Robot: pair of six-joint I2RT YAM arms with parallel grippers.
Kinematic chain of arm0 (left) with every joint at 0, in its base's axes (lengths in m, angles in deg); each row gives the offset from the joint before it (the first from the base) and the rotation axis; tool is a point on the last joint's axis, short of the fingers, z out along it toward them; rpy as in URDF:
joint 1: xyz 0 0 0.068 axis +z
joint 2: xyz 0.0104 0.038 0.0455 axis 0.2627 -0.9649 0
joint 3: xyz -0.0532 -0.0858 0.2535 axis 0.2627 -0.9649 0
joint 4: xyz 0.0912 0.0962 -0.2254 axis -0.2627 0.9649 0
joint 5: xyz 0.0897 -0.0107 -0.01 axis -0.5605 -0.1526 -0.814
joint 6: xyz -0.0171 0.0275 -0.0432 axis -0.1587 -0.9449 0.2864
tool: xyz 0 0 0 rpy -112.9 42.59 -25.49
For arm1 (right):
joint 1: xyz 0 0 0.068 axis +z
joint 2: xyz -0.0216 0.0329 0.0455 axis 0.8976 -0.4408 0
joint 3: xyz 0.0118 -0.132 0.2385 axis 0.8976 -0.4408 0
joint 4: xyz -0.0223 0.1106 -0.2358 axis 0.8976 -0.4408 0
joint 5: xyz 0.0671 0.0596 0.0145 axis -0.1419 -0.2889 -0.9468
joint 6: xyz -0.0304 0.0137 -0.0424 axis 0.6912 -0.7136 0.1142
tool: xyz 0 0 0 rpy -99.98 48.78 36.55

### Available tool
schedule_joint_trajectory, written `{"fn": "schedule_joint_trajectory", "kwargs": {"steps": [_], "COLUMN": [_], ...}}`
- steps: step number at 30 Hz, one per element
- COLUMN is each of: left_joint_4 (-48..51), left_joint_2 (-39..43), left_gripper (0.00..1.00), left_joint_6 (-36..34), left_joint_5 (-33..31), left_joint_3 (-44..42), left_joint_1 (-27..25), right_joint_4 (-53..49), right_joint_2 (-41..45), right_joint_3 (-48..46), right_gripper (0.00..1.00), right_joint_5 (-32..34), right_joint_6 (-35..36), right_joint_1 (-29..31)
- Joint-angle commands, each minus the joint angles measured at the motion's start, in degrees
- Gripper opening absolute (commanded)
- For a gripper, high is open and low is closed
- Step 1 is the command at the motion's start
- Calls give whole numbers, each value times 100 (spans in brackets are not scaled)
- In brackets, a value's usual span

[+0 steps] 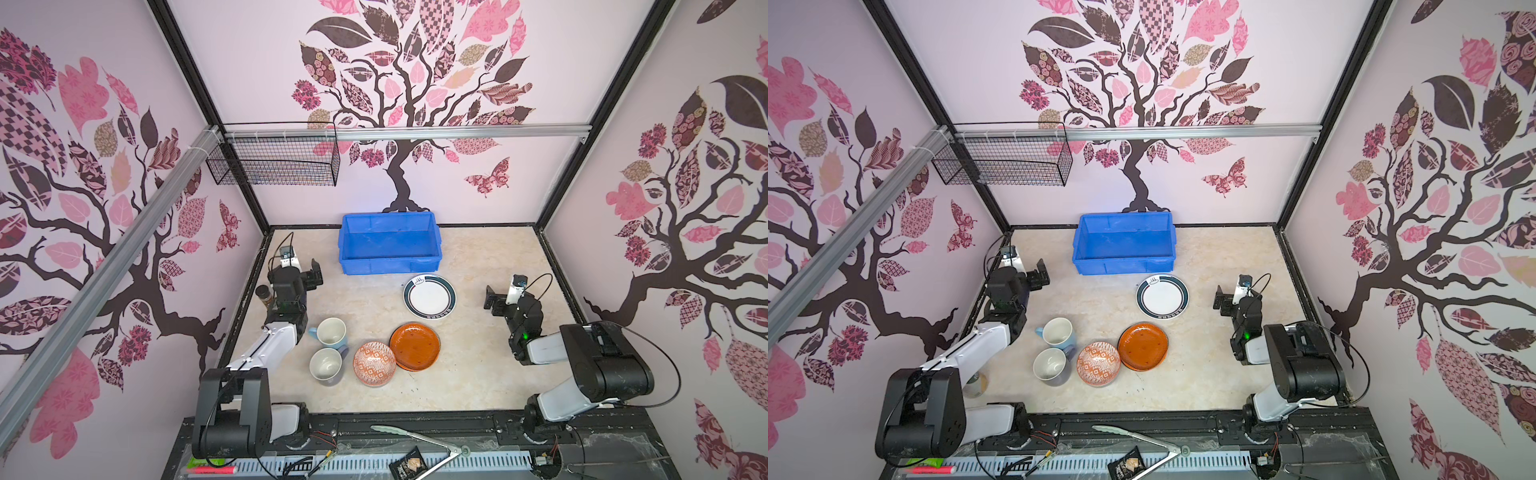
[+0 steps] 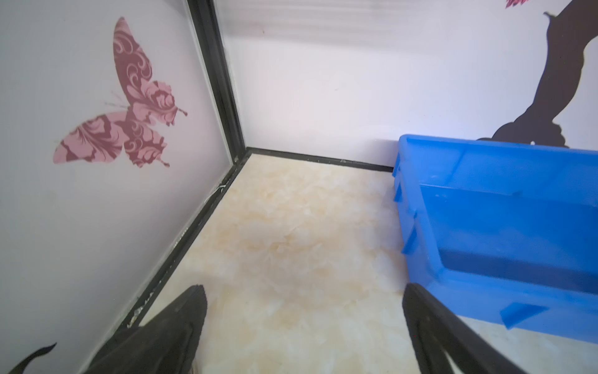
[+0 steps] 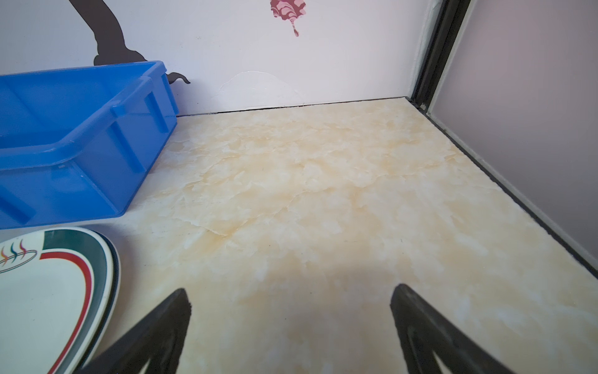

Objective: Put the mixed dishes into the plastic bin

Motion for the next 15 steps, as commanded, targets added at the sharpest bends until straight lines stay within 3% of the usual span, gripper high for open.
{"fn": "schedule_joint_trajectory", "kwargs": {"steps": [1,5,11,15], "left_joint_4": [1055,1450,2144,2525], "left_joint_2": [-105,-478,-1462,-2027], "left_gripper": [99,99,99,98], "left_joint_6": [-105,-88,406,491], "left_joint_5": [125,210,411,481], "left_joint_3": [592,1303,2686,3397], "left_joint_1": [-165,-471,-770,-879], "right_joint_4": [-433,-2895,-4421,-5304], "right_joint_2": [276,927,813,170], "right_joint_3": [329,1505,2823,3857], "right_gripper": [100,100,100,99], "right_joint_5": [-126,-349,-1006,-1378], "right_joint_6": [280,705,1302,1179], "right_joint_1": [140,476,782,831]}}
